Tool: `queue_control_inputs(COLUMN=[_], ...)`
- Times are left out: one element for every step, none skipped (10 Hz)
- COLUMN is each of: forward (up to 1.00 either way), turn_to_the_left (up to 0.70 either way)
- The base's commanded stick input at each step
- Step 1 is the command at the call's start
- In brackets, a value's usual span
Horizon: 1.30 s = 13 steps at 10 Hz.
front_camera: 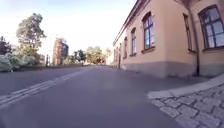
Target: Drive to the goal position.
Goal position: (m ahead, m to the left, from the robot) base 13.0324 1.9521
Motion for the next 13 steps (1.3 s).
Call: queue_control_inputs(forward=[0.50,0.50,0.50,0.50,0.50,0.50,0.50,0.50,0.50,0.50,0.50,0.50,0.50], turn_to_the_left=[0.00,0.00,0.00,0.00,0.00,0.00,0.00,0.00,0.00,0.00,0.00,0.00,0.00])
